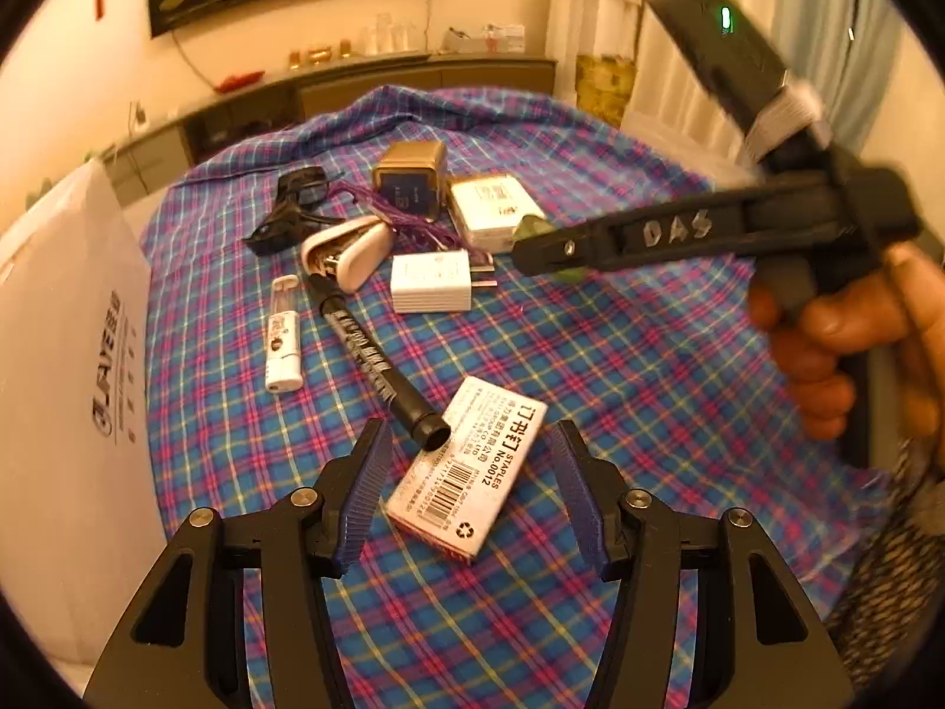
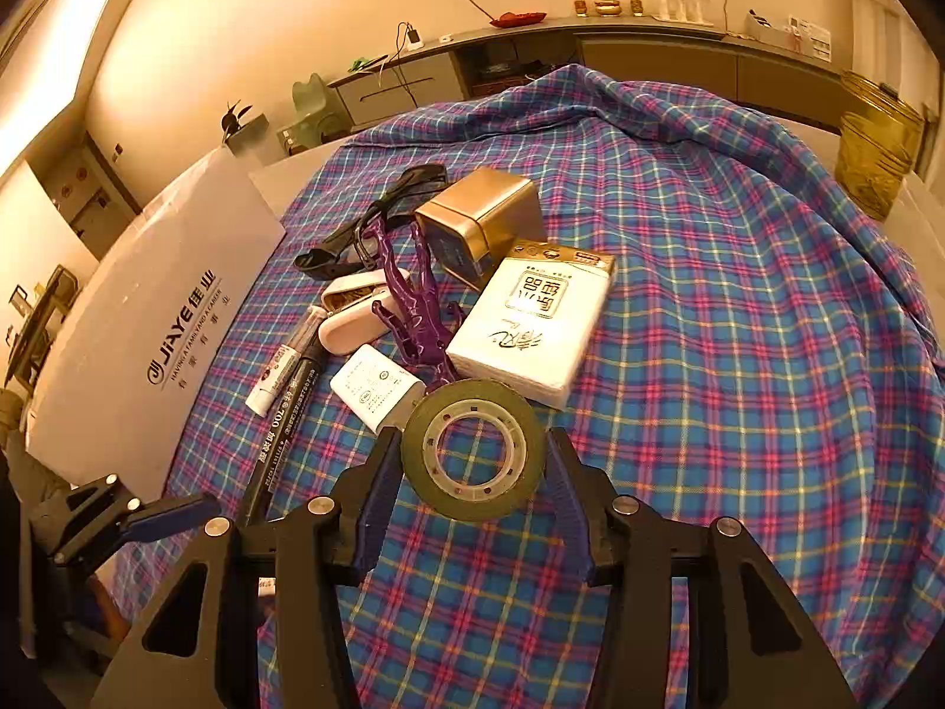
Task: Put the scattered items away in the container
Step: 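Grasp the white staples box with the left gripper while the right gripper grasps the green tape roll, then carry the staples box and tape roll over the white foam container with both grippers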
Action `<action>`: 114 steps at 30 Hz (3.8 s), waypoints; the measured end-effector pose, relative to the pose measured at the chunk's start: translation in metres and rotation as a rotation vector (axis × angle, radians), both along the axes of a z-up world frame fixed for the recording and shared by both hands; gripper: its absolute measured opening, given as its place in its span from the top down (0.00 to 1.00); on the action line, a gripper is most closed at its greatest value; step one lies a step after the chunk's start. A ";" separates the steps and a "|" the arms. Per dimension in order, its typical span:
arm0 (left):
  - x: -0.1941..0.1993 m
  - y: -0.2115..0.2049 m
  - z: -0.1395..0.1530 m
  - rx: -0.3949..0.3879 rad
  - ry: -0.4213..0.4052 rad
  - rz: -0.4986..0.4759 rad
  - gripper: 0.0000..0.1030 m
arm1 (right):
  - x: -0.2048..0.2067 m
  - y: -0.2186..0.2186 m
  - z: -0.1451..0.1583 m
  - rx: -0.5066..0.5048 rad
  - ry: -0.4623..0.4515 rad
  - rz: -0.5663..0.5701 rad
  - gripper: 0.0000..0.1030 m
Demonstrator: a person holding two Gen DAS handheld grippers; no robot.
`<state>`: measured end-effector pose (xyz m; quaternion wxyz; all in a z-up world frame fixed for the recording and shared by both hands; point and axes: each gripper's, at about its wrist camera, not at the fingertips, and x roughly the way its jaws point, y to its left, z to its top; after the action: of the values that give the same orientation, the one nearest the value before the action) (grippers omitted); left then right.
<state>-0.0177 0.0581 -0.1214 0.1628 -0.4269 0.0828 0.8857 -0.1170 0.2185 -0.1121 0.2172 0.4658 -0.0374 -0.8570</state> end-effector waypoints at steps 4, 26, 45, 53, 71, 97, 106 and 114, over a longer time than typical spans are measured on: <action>-0.007 0.013 -0.013 -0.048 -0.022 -0.018 0.43 | 0.000 -0.004 -0.007 0.006 -0.019 0.014 0.52; 0.024 -0.007 0.042 0.176 -0.013 0.005 0.62 | 0.022 -0.002 0.027 -0.062 0.011 0.015 0.52; 0.031 -0.067 0.101 0.208 0.149 0.160 0.62 | 0.056 -0.046 0.064 -0.011 0.083 0.052 0.52; 0.037 -0.094 0.121 0.258 0.192 0.210 0.62 | 0.071 -0.075 0.083 -0.009 0.128 0.070 0.52; 0.046 -0.162 0.154 0.384 0.247 0.322 0.62 | 0.093 -0.146 0.126 0.025 0.210 0.140 0.52; 0.030 -0.251 0.159 0.505 0.216 0.521 0.62 | 0.073 -0.238 0.152 0.072 0.207 0.290 0.52; 0.017 -0.283 0.154 0.549 0.193 0.575 0.62 | 0.051 -0.271 0.148 0.107 0.190 0.346 0.52; -0.007 -0.308 0.142 0.564 0.154 0.636 0.62 | 0.028 -0.296 0.137 0.152 0.177 0.386 0.52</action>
<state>-0.0248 -0.2497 0.0211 -0.0147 -0.3028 -0.2863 0.9089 -0.0885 -0.0779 0.0244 0.3441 0.4025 0.1362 -0.8373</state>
